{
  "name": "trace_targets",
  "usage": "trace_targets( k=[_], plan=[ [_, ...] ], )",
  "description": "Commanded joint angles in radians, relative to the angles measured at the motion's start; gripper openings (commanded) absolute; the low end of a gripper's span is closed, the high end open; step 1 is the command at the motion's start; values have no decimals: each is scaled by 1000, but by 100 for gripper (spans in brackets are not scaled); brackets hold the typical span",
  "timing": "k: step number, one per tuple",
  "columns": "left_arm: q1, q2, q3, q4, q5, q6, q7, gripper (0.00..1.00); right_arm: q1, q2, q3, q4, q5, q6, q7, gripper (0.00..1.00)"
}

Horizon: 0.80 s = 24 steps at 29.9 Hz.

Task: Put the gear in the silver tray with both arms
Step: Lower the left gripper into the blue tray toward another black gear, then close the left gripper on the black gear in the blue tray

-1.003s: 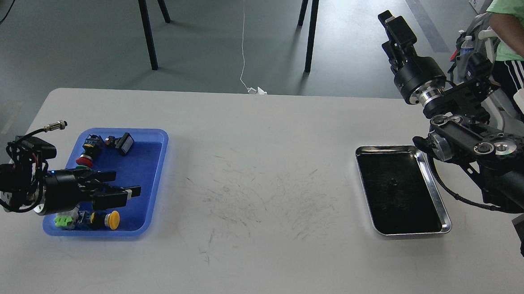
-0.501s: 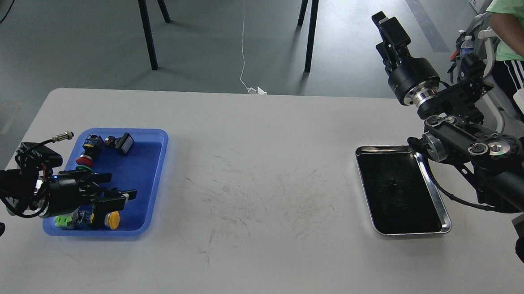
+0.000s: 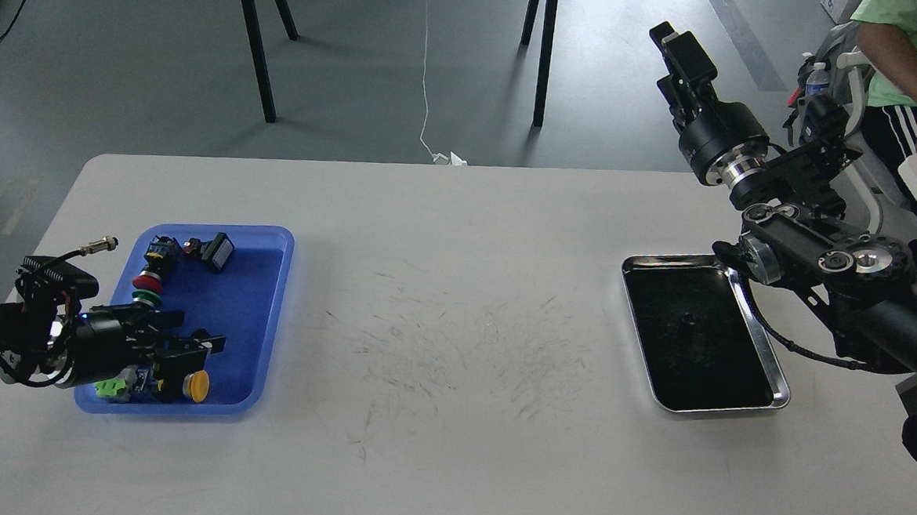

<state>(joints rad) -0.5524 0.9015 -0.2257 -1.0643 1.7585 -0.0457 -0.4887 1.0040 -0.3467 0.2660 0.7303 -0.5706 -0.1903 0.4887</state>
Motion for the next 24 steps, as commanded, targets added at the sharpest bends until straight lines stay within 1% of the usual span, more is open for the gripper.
trace_targets(
  k=[1,8,11,22,24],
  plan=[
    [6,-4,0,-3,1,1,0,79,-1,0,-1,0,0,0,0,93],
    [8,-16,-1,3,-1,12,0,71,1,0,-7,0,0,0,0,93],
    [9,-15,-1,4,-1,12,0,64,1,0,-7,0,0,0,0,93],
    [15,-16,0,40,4,18,0,61,1,0,-8,1,0,0,0,93],
    [15,-23,0,40,4,18,0,58,1,1,-10,1,0,0,0,93]
  ],
)
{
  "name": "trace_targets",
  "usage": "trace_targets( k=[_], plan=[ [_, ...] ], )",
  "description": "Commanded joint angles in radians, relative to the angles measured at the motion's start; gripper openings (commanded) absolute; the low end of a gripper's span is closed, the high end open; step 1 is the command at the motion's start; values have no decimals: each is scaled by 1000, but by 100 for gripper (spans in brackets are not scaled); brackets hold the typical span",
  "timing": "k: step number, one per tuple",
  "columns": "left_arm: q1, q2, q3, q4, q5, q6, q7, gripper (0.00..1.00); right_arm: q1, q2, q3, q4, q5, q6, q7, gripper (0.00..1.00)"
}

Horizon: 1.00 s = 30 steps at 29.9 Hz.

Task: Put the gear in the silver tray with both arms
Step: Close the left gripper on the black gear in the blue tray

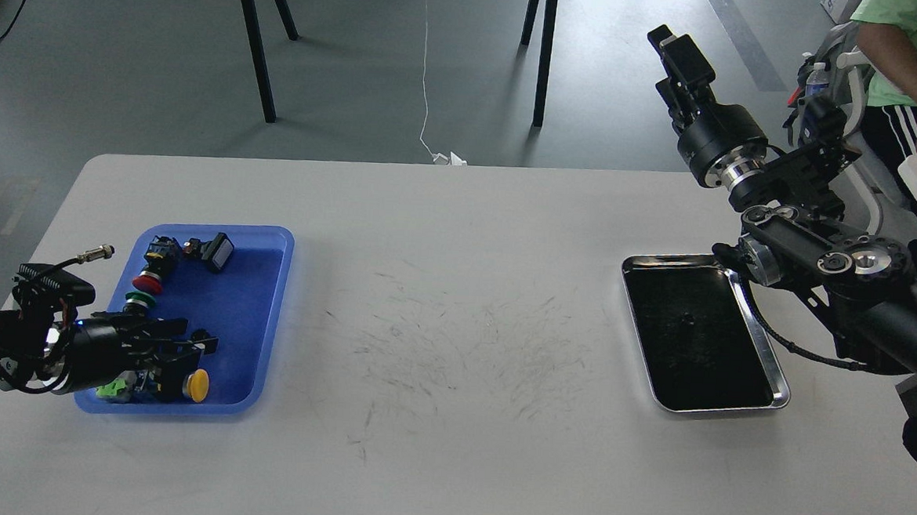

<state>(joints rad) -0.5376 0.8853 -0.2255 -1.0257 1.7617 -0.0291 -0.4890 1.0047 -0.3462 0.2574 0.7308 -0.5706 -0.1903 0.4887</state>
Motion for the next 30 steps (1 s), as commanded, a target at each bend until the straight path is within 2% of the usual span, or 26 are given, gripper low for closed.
trace_targets(
  k=[1,9,14,30],
  plan=[
    [2,-6,0,1,1,3,0,57,0,0,-1,1,0,0,0,93],
    [2,-12,0,1,2,3,0,55,0,0,-3,1,-2,0,0,93],
    [7,-14,0,1,10,3,0,43,0,0,-3,1,-2,0,0,93],
    [5,-29,0,24,12,3,0,32,0,0,-4,1,-2,0,0,93]
  ],
)
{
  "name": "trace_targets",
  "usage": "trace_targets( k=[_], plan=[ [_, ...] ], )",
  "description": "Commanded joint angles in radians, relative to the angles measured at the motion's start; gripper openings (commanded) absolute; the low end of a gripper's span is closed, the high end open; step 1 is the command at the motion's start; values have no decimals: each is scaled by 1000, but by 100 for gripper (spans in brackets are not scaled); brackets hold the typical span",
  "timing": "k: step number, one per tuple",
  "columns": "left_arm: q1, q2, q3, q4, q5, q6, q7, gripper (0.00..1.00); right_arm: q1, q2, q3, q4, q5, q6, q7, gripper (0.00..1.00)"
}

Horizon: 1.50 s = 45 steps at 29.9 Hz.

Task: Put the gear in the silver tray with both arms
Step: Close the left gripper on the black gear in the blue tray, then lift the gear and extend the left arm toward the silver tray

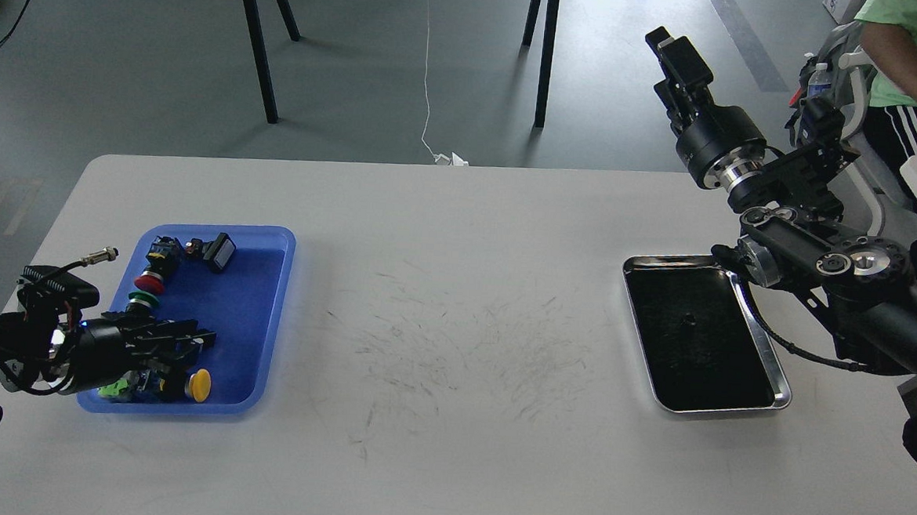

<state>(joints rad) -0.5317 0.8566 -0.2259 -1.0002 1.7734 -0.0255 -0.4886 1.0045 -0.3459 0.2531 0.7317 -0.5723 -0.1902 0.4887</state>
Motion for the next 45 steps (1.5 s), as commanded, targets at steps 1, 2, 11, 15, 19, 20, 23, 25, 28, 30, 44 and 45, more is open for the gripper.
trace_targets(
  k=[1,2,11,15,19,20,23,25,28,30,44,45],
  plan=[
    [-2,-1,0,-3,0,-1,0,31,0,-1,0,0,0,0,0,93],
    [-2,-1,0,-5,0,-1,0,29,0,-1,0,-2,0,0,0,93],
    [-2,7,-1,-14,-2,-1,0,24,0,-2,-5,0,-1,0,0,93],
    [-4,13,-1,-18,-6,-1,0,23,0,-1,-6,-2,-1,0,0,93],
    [-8,28,-12,-23,-15,-1,0,22,0,-1,-6,-2,-1,0,0,93],
    [-13,36,-15,-24,-17,-1,0,22,0,-1,-6,-2,-1,0,0,93],
    [-33,51,-20,-58,-49,-2,0,21,0,-1,-6,-2,-1,0,0,93],
    [-56,56,-20,-81,-65,-4,0,21,0,-1,-6,-2,-1,0,0,93],
    [-77,55,-19,-112,-66,-8,0,21,0,-2,-6,0,-1,0,0,93],
    [-100,53,-20,-129,-66,-10,0,21,2,-2,-6,0,-1,0,0,93],
    [-327,-195,-3,-147,-46,-100,0,21,8,-11,5,-2,2,1,0,94],
    [-341,-215,-1,-140,-40,-102,0,21,8,-13,6,-2,2,1,0,94]
  ],
)
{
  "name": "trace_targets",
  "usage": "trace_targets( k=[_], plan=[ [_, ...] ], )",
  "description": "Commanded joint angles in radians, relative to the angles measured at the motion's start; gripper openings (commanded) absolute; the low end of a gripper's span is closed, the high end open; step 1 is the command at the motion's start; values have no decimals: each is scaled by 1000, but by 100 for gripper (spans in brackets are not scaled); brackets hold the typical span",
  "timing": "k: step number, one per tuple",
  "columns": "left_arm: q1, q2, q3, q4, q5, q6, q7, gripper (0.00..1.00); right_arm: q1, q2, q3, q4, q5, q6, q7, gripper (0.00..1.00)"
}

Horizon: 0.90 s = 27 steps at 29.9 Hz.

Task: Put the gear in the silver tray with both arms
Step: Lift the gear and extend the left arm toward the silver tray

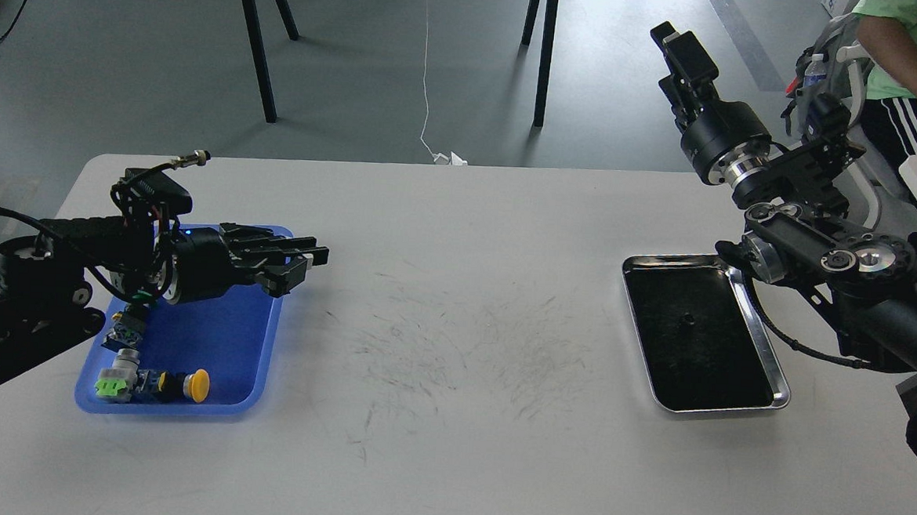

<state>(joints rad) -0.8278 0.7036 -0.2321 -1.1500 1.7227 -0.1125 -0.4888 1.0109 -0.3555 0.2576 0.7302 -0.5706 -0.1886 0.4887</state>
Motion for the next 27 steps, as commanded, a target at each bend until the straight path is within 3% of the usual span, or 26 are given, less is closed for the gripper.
trace_targets(
  k=[1,8,20,27],
  plan=[
    [-57,-82,8,13,17,-16,0,21,2,-3,2,0,0,0,0,94],
    [-134,-254,103,30,35,-26,0,21,-3,-5,3,0,0,0,0,94],
    [-143,-582,163,242,35,-24,0,21,-6,-6,3,-2,0,-2,0,94],
    [-132,-680,175,352,35,-19,0,21,-6,-16,2,0,0,0,0,94]
  ],
)
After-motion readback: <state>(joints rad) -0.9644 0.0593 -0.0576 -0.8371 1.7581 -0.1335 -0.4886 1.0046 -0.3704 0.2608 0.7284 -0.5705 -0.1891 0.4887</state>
